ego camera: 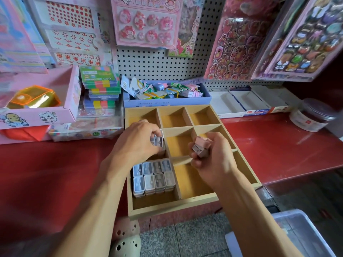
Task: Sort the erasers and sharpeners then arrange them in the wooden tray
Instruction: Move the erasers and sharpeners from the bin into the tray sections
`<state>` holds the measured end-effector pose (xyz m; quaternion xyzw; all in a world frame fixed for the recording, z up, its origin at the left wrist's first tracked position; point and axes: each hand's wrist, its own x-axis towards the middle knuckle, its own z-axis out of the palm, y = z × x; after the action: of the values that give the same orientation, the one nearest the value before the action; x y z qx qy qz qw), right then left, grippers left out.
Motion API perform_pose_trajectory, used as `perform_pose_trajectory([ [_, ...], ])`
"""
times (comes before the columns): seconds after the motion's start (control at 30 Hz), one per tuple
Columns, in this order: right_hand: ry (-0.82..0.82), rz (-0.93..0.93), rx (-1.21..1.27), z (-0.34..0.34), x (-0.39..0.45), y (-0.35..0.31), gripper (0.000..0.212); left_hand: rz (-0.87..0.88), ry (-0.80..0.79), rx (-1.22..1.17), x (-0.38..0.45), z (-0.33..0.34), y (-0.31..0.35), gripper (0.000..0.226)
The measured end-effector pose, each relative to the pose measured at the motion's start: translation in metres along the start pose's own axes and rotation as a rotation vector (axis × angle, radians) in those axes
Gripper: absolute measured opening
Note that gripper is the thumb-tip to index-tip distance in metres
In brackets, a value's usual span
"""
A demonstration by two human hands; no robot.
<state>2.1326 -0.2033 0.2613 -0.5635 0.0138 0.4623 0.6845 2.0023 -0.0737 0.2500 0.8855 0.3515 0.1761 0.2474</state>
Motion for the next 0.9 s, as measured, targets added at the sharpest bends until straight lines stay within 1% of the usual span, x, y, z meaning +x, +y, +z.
perform_pose_trajectory([
  [0.13, -0.038, -0.03, -0.009, -0.003, 0.001, 0.001, 0.028, -0.001, -0.004, 0.039, 0.005, 0.01, -0.001, 0.036],
  [0.33, -0.088, -0.075, -0.196, -0.01, -0.003, 0.003, 0.023, 0.015, 0.001, 0.061, 0.003, 0.007, 0.001, 0.044],
  [0.37, -0.108, -0.099, -0.242, -0.01, -0.005, 0.004, 0.021, 0.008, 0.012, 0.014, 0.001, 0.004, 0.004, 0.042],
  [0.43, -0.145, -0.161, -0.33, -0.008, -0.01, 0.006, 0.019, 0.009, 0.014, -0.19, -0.002, -0.001, 0.012, 0.036],
  [0.5, -0.18, -0.229, -0.41, -0.004, -0.014, 0.009, 0.019, 0.047, -0.025, -0.391, -0.005, -0.004, 0.02, 0.03],
  [0.53, -0.197, -0.262, -0.437, -0.001, -0.015, 0.01, 0.019, 0.067, -0.045, -0.442, -0.006, -0.005, 0.023, 0.027],
  [0.77, -0.298, -0.402, -0.569, 0.007, -0.014, 0.014, 0.022, 0.062, -0.104, -0.568, -0.01, -0.01, 0.025, 0.018],
  [0.9, -0.33, -0.429, -0.601, 0.01, -0.011, 0.014, 0.022, 0.043, -0.128, -0.633, -0.011, -0.014, 0.025, 0.022],
])
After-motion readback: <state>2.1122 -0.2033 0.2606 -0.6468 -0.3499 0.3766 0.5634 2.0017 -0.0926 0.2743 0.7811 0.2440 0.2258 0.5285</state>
